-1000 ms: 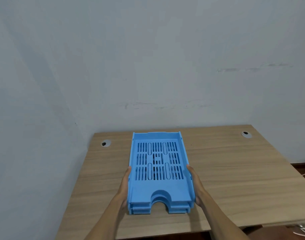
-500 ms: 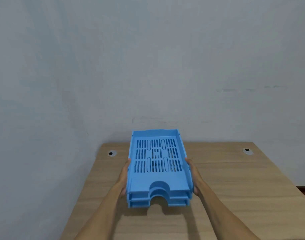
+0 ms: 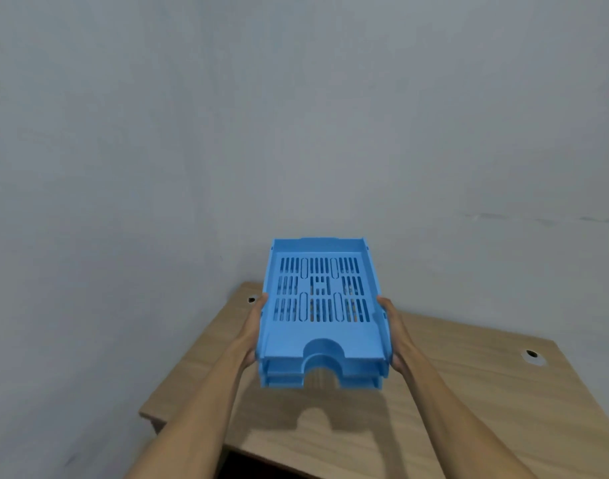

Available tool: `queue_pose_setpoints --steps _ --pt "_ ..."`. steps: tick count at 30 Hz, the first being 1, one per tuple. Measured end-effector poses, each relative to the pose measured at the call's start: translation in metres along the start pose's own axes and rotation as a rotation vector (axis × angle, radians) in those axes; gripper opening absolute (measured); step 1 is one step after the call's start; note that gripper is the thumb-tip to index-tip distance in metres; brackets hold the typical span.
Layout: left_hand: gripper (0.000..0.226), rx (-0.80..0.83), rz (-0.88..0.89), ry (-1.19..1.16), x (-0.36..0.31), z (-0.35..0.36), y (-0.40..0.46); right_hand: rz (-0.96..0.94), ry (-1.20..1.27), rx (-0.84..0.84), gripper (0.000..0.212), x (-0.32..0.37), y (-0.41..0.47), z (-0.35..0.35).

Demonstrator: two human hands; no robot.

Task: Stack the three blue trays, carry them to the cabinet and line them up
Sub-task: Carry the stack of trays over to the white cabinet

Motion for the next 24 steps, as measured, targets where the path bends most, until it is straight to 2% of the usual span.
queue_pose_setpoints --steps 4,9,14,24 --pt "0.056 -0.075 0.054 0.000 0.014 0.012 -0.044 0.024 -0.001 0.109 0.068 -0.005 -0.016 -0.001" --pt "0.056 -0.242 0.086 -0.027 0.031 -0.006 -0.107 0.116 0.016 0.228 0.067 -0.036 -0.034 0.027" --pt "0.065 -0.457 0.127 -0.092 0.048 -0.050 -0.193 0.218 0.007 0.425 0.062 -0.074 -0.063 0.088" --pt "0.061 -0.783 0.297 -0.212 0.089 -0.110 -0.419 0.397 -0.095 0.798 0.066 -0.152 -0.186 0.231"
Point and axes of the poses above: each hand's wrist, its own y-axis towards the middle knuckle, its own z-axis out of the palm, x = y × z, the point moved 3 cm from there along y, towards the middle knuckle, and after that the axes turned 1 degree about -y, right-handed, at the moved point
